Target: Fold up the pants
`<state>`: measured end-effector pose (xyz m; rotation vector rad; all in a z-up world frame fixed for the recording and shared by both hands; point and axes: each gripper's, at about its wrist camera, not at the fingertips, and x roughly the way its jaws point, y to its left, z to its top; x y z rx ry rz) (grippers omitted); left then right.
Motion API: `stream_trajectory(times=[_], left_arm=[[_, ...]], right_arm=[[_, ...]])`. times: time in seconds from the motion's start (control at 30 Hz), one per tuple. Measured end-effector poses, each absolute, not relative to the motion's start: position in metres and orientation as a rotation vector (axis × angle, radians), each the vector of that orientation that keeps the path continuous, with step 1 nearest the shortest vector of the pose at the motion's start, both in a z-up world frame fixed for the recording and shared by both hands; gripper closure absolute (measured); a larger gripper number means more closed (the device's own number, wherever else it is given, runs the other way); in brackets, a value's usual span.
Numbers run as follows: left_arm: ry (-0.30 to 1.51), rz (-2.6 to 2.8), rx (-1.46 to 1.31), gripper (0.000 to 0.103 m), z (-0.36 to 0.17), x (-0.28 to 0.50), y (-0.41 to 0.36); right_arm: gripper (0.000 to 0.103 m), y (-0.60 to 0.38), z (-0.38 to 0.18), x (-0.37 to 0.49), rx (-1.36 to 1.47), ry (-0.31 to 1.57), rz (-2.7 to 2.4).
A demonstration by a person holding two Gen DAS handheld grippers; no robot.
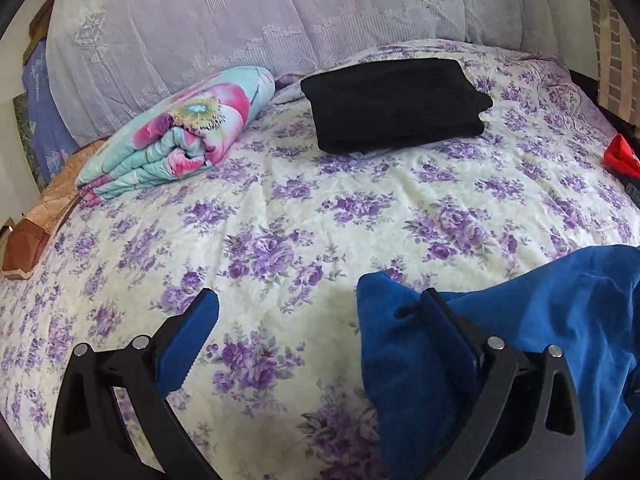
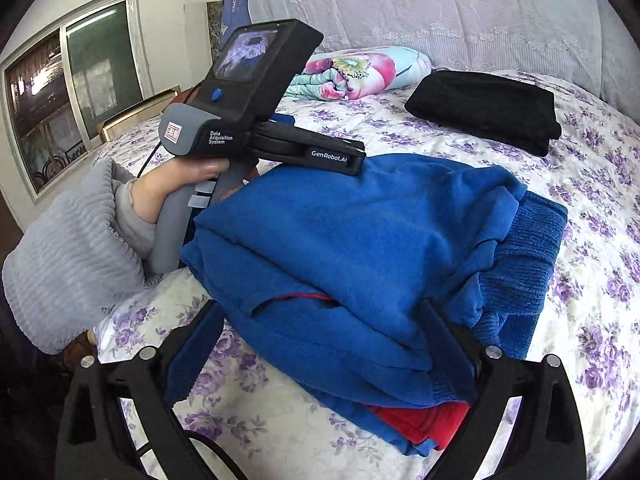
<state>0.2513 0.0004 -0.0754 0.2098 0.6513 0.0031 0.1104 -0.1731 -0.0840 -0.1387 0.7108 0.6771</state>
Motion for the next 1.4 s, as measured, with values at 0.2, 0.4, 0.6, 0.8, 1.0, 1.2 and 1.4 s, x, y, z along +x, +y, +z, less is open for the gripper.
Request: stream_trajectory(times=[0.2,0.4,0.6,0.8,1.0,1.2,1.4], left_arm=[[0.625,0.015,0.199,0.005,-0.064,0.233,0.006],[0.605,0.010,0.190,0.005,-0.055,0.212,0.010],[0.624,-0.054,0.154,0.005,-0.052,0.185,0.008],[0.655,-0.096,0.119,0.005,-0.064,0.148,0.012],[0.757,-0.158,-0.092,0.005,-0.081,0.143,0.034],[0.841,-0.259,-0.281,0.006,-0.111,0.135,0.040],[0.839,-0.274,-0.276,0.006,-0.113,0.132,0.038]], right_arm=[[0.004,-0.175,-0.080,0.111,-0.138,0.688,0.670],[0.005,-0.192,-0.048,0.110,-0.097,0.588,0.649],[0.005,-0.206,-0.023,0.139,-0.031,0.545,0.553],[0.005,-0.170,-0.011,0.187,-0.026,0.621,0.613],[0.008,-0.120,-0.010,0.237,-0.075,0.734,0.683],[0.055,-0.086,-0.033,0.289,-0.033,0.970,0.767],[0.053,-0.064,-0.053,0.296,-0.090,1.047,0.764]])
